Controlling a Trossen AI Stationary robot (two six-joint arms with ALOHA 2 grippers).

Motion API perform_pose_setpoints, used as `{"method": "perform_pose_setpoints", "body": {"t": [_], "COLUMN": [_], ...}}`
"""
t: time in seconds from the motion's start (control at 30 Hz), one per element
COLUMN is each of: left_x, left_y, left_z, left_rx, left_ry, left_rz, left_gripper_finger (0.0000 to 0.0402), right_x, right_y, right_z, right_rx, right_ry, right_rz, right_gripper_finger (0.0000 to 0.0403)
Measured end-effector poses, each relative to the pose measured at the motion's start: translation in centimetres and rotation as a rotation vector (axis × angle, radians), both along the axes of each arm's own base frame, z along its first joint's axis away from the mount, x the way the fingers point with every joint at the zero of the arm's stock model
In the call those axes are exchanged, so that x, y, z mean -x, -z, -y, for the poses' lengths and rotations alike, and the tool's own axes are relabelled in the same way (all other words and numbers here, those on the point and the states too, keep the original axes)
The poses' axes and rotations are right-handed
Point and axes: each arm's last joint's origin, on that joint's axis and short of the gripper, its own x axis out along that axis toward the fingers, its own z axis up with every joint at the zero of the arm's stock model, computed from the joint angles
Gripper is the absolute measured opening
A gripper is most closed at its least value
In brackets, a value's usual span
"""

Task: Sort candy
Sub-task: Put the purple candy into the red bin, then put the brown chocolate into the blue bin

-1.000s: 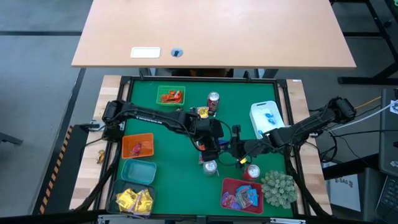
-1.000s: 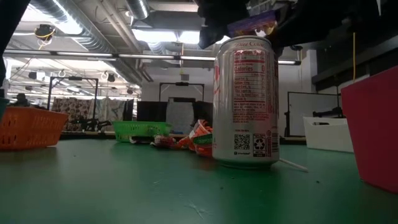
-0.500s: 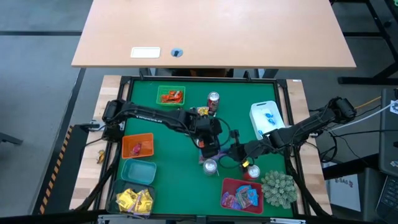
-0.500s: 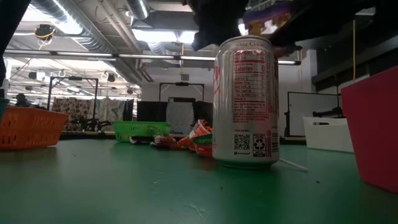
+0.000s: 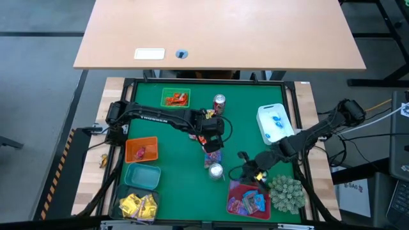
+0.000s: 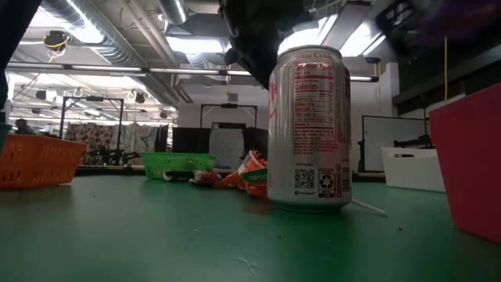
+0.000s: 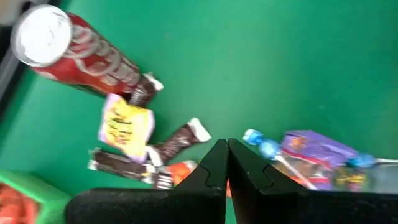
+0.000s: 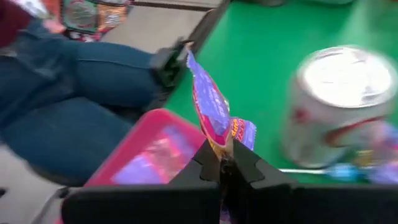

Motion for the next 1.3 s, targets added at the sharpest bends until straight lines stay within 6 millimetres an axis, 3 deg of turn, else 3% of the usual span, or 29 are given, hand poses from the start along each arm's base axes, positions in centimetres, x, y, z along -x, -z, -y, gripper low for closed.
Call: {"method": "perform_pose_setpoints", "body": {"t": [0.37, 0.53, 0.67, 0.93, 1.13, 1.3], "left_x": [0.1, 0.2, 0.7, 2.0, 3.2, 4.1], "left_y": [0.0, 0.0, 0.3, 0.7, 0.9, 2.2], "left_z": [-0.5, -0.6, -1.3, -3.6, -5.3, -6.0], "left_rx": [-0.133, -0.164, -0.161, -0.131, -0.083, -0.061], "left_ry": [0.128, 0.189, 0.178, 0.1, -0.032, -0.072], "left_rz": [-0.067, -0.108, -0.164, -0.29, -0.371, -0.447], "left_gripper_finger": [0.0, 0.0002, 0.003, 0.0108, 0.0119, 0.0119], "right_x": [2.9, 3.6, 3.6, 3.6, 3.6, 3.6], "right_y": [0.0, 0.0, 0.0, 0.1, 0.1, 0.1], "right_z": [-3.9, -4.7, -4.7, -4.6, -4.6, -4.6], "right_rx": [-0.191, -0.214, -0.238, -0.238, -0.238, -0.238], "right_ry": [0.002, -0.007, 0.017, 0.026, 0.026, 0.025], "right_rz": [-0.196, -0.228, -0.255, -0.267, -0.267, -0.266], "right_gripper_finger": [0.0005, 0.0005, 0.0009, 0.0084, 0.0133, 0.0142]}}
